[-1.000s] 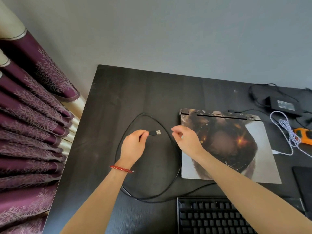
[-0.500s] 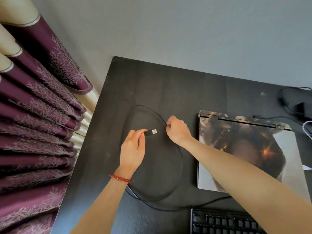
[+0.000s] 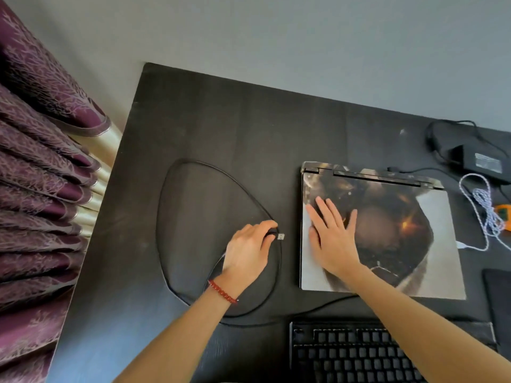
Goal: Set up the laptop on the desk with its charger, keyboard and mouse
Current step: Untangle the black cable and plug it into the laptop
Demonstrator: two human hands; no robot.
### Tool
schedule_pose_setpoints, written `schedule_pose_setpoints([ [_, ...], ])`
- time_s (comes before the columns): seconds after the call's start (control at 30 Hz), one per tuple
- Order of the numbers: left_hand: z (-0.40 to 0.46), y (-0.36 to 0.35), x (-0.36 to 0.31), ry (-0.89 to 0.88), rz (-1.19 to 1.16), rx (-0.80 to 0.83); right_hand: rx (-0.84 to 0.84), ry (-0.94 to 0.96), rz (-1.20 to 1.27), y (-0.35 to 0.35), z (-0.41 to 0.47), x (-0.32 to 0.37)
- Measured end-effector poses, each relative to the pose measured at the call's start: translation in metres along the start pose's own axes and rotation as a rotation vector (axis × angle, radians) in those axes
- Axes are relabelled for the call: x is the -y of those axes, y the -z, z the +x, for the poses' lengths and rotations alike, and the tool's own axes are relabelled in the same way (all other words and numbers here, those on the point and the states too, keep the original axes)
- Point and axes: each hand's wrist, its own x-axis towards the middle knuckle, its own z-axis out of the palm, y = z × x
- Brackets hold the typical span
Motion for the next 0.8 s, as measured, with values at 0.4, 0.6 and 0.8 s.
schedule_pose_setpoints([
  [0.4, 0.016, -0.036, 0.007, -0.37, 0.113, 0.1, -0.032, -0.09, -0.031, -0.016, -0.007, -0.002],
  [0.6, 0.028, -0.026, 0.022, -0.547, 0.353, 0.195, -0.056, -0.1, -0.028, -0.018, -0.007, -0.002],
  [0.8, 0.029, -0.018, 0.032, -0.218, 0.434, -0.029, -0.068, -0.19, 0.002, -0.023, -0.004, 0.009],
])
